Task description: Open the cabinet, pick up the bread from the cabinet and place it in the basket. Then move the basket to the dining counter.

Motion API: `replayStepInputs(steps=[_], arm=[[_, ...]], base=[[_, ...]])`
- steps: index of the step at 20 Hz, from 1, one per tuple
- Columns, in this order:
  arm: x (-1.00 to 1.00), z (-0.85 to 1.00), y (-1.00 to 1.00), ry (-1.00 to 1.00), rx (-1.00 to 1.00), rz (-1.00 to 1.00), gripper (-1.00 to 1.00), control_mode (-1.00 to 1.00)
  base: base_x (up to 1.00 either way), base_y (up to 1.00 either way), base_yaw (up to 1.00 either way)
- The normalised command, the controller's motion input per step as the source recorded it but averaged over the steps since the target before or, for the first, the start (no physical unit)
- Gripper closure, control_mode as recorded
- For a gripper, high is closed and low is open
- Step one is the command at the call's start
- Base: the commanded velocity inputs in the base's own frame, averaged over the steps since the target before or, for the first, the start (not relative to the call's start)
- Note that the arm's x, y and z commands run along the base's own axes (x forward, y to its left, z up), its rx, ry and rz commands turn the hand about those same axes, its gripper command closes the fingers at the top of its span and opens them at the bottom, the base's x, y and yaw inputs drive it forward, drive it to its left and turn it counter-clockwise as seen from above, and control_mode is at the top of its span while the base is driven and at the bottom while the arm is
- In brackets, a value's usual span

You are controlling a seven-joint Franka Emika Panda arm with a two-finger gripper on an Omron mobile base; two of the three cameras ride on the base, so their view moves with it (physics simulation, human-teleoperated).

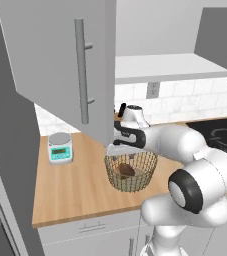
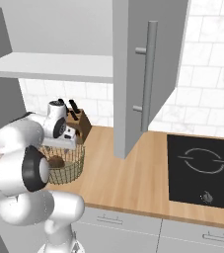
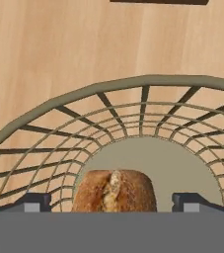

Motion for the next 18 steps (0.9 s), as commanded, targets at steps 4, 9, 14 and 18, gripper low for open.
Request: replayStepInputs(steps=[4, 9, 14, 18], arm=[[0.07, -0.02, 0.11, -0.04, -0.02, -0.01, -1.0, -1.0], [-0.37, 0.47, -0.1, -0.02, 0.0, -0.06, -1.0, -1.0], [-0.49, 0.39, -0.42, 0.0, 0.0, -0.32, -1.0, -1.0], [-0.21, 0.12, -0.75, 0.01, -0.03, -0.39, -1.0, -1.0]], base=[[0.0, 0.0, 0.0], [0.0, 0.0, 0.0], [0.0, 0.0, 0.0], [0.0, 0.0, 0.0]])
